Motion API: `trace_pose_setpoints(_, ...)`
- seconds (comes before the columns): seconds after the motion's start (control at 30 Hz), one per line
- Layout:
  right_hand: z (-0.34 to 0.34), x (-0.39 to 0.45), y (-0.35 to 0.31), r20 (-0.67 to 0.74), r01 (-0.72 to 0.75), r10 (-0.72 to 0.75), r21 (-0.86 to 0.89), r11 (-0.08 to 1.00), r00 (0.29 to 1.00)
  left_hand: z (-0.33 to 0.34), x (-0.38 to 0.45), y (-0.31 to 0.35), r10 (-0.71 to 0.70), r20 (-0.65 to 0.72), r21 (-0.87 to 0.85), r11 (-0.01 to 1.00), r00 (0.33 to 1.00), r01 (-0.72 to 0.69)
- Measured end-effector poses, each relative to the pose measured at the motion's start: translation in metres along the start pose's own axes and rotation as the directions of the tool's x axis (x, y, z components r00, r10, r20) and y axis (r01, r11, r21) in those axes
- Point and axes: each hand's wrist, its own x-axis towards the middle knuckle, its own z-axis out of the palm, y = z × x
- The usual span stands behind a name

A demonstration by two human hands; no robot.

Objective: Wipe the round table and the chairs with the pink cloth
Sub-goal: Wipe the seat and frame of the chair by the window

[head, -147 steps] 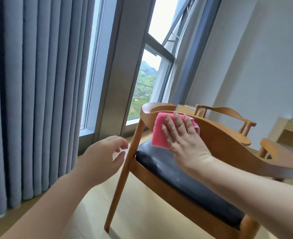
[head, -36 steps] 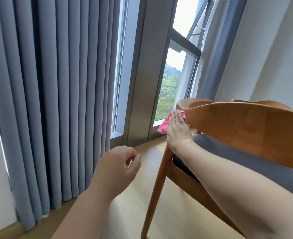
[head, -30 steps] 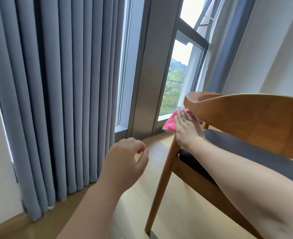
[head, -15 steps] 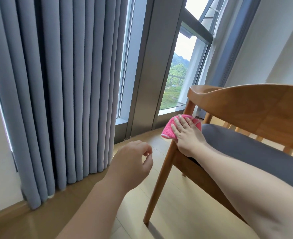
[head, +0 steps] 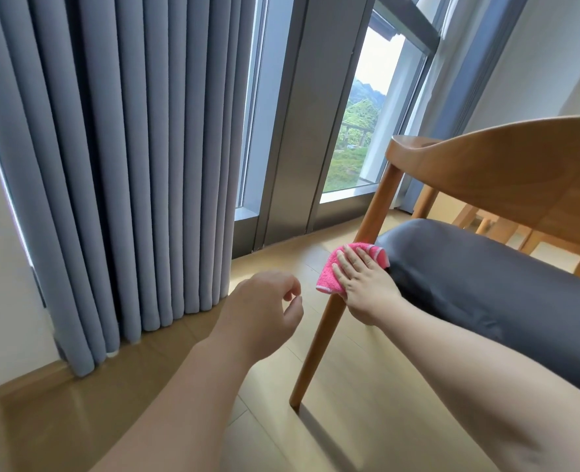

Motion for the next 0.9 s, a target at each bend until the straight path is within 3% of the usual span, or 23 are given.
trace_pose_setpoints(0.3,-0.021,0.003,0.019,-0.036,0.007,-0.008,-0.025,1.000,0.999,0.000,0.001,0.000,0.026,-0.005,0.008,1.000,1.000,-0.025)
trace_pose_setpoints(0.5,-0.050,0.008,0.049,-0.056,-0.050,0.047,-0.067,0.996,0.997,0.000,0.003,0.001,0.033,-0.013,-0.007,0.999,0.999,-0.033)
trace_pose_setpoints(0.73,-0.081,0.019,0.086,-0.090,-0.224,0.219,-0.052,0.973,0.972,0.000,0.006,0.001,0.053,-0.026,-0.002,0.999,0.998,-0.053)
trace_pose_setpoints(0.9,-0.076,0.018,0.083,-0.105,-0.223,0.215,-0.066,0.973,0.971,0.001,0.007,0.001,0.044,-0.019,-0.015,0.999,0.999,-0.044)
